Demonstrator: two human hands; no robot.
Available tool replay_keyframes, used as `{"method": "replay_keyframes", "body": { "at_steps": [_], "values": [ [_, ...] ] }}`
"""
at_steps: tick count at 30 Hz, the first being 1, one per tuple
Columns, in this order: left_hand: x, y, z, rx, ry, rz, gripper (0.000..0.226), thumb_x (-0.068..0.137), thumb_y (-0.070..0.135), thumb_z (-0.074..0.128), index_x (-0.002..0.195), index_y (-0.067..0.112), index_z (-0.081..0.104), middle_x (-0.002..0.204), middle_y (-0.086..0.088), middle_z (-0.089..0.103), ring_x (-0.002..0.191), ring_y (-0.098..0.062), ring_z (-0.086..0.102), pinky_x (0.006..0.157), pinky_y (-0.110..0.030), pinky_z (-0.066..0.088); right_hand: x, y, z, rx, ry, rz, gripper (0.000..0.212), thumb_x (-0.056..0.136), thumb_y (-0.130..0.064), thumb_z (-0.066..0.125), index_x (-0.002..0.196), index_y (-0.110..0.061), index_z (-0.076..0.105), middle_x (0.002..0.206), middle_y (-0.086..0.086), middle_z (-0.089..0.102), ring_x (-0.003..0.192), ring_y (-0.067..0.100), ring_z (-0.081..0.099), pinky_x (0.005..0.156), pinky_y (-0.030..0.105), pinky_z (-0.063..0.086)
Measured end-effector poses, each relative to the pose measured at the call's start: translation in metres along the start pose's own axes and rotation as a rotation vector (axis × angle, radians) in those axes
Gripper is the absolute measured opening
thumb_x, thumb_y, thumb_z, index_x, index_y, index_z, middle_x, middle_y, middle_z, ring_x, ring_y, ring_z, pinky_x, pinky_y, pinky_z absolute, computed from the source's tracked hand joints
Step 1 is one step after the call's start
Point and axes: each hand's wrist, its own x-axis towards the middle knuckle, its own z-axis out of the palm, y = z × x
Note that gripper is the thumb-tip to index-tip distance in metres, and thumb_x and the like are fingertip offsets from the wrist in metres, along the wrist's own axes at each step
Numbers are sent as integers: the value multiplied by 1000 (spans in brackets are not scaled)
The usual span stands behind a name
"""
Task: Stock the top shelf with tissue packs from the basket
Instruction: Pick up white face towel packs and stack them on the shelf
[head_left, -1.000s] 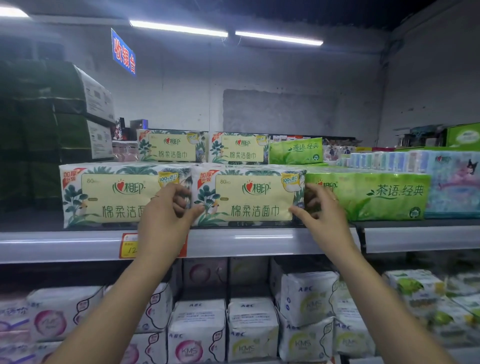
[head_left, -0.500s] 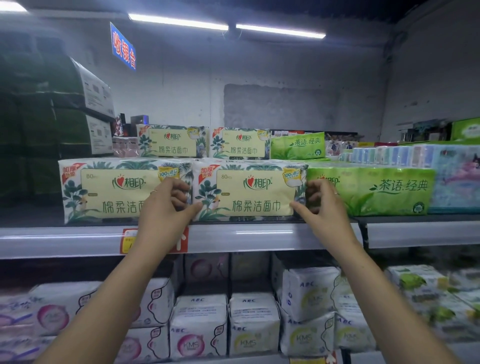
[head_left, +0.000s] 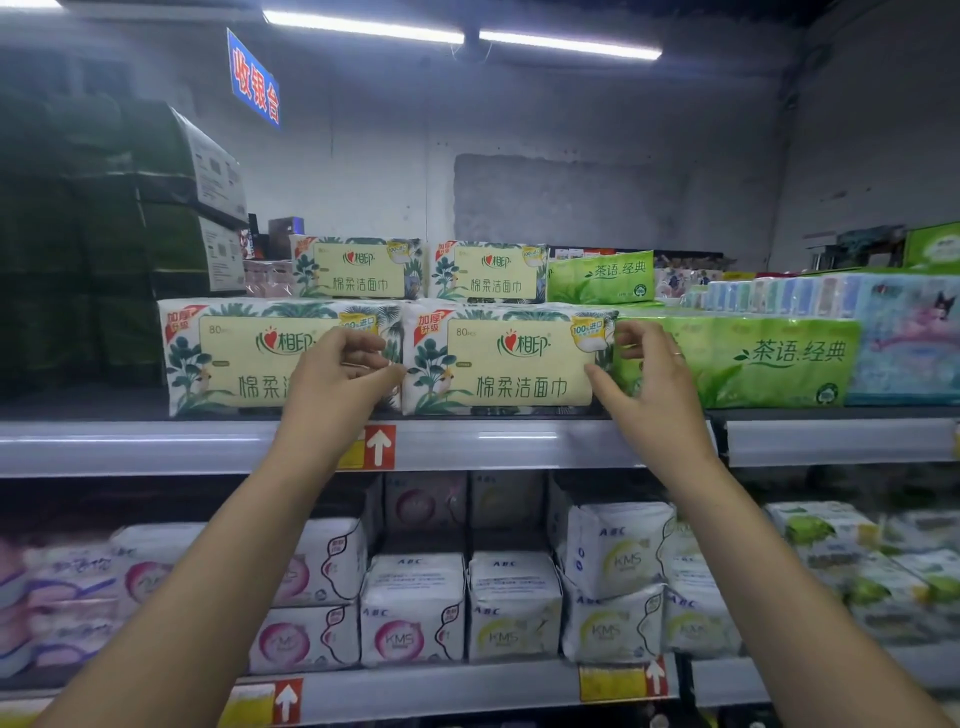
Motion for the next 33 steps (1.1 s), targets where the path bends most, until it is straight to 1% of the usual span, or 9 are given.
{"method": "replay_keyframes", "body": {
  "at_steps": [3, 5, 7, 9, 13, 17, 22, 29, 33],
  "values": [
    [-7, -1, -5, -15, -10, -21, 17, 86, 15, 70, 98, 22, 60, 92, 0, 62, 90, -17, 61, 72, -31, 49, -3, -9, -2, 29, -24, 25, 34, 89, -22, 62, 121, -13, 53, 114, -3, 48, 101, 8, 48, 73, 8, 31],
    [-12, -1, -9, -15, -18, -25, 20, 88, 18, 68, 106, 19, 60, 96, 1, 63, 94, -17, 62, 75, -30, 50, -8, -13, -3, 75, -38, 61, 30, 91, -22, 60, 120, -16, 56, 114, -4, 50, 100, 7, 49, 77, 7, 34],
    [-17, 2, -12, -40, -40, -34, 23, 90, 17, 65, 112, 19, 59, 100, 3, 65, 97, -14, 62, 76, -28, 51, -13, -17, -5, 107, -57, 86, 31, 92, -23, 58, 123, -18, 55, 116, -4, 52, 103, 8, 50, 87, 18, 39],
    [-22, 5, -16, -65, -73, -46, 31, 91, 15, 63, 121, 20, 57, 103, 6, 65, 98, -9, 63, 76, -25, 51, -18, -21, -6, 101, -77, 90, 36, 93, -24, 57, 129, -19, 52, 120, -7, 53, 108, 6, 49, 89, 22, 38],
    [-31, 4, -30, -98, -112, -54, 43, 91, 19, 63, 133, 23, 53, 114, 9, 64, 106, -8, 61, 91, -31, 51, -27, -32, -2, 133, -113, 114, 44, 94, -27, 56, 137, -24, 46, 123, -7, 55, 110, 10, 52, 86, 24, 39],
    [-37, 2, -52, -53, -140, -48, 48, 92, 25, 62, 138, 28, 48, 125, 10, 60, 115, -7, 57, 103, -38, 46, -36, -49, 11, 186, -143, 131, 51, 95, -29, 55, 142, -25, 38, 142, -11, 45, 132, 5, 38, 104, 30, 37],
    [-36, 2, -87, -31, -144, -58, 46, 91, 28, 63, 135, 33, 50, 126, 11, 60, 115, -5, 56, 105, -41, 45, -47, -77, 26, 183, -158, 132, 52, 95, -29, 54, 144, -27, 35, 147, -12, 39, 136, 4, 34, 105, 21, 27],
    [-46, 2, -143, -46, -84, -71, 42, 92, 26, 62, 132, 33, 51, 122, 12, 60, 109, 2, 56, 102, -38, 46, -67, -125, 51, 246, -154, 128, 51, 95, -29, 54, 143, -29, 36, 145, -13, 40, 133, 4, 36, 107, 26, 30],
    [-56, -7, -185, -31, -1, -81, 26, 93, 26, 61, 116, 36, 58, 112, 15, 64, 108, -2, 59, 102, -39, 47, -86, -146, 64, 348, -109, 227, 48, 95, -26, 55, 140, -29, 40, 141, -14, 44, 129, 3, 41, 101, 23, 31]
  ]
}}
